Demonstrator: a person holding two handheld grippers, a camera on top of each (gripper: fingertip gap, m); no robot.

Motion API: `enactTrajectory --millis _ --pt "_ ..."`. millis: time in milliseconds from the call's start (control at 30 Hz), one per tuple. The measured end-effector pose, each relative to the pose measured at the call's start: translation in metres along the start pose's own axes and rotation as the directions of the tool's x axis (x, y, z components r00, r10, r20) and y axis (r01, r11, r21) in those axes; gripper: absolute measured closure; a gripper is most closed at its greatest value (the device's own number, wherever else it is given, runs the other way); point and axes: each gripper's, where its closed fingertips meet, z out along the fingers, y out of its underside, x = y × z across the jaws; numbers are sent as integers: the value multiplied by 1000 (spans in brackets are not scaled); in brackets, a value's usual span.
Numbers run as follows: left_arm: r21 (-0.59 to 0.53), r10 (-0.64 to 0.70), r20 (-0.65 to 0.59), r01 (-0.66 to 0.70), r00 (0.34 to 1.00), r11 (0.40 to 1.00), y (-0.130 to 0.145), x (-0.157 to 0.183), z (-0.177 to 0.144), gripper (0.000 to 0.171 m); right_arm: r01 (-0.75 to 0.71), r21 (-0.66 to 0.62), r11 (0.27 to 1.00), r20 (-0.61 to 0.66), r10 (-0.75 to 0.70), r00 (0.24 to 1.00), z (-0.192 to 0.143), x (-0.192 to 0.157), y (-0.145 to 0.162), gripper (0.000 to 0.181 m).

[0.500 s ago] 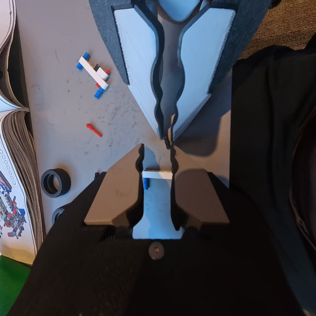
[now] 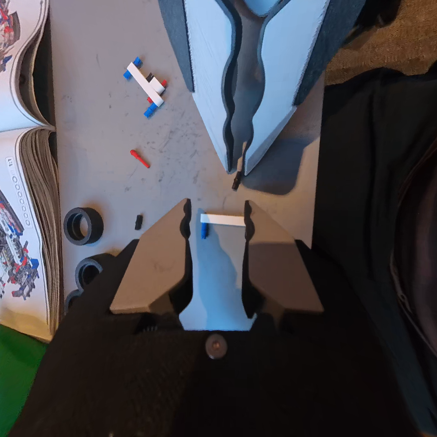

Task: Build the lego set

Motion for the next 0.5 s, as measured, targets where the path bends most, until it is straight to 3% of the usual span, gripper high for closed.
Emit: enactTrajectory --millis 33,367,500 --pt "15 -19 8 19 1000 1000 0 0 -3 129 0 1 1000 1 0 1000 0 0 0 171" --pt "245 -228 121 194 966 950 24 -15 -29 129 -31 2 1000 17 31 999 2 -1 -1 170" --pt "275 -274 85 242 958 931 38 -14 -27 132 -55 2 998 26 55 998 3 1 -2 175"
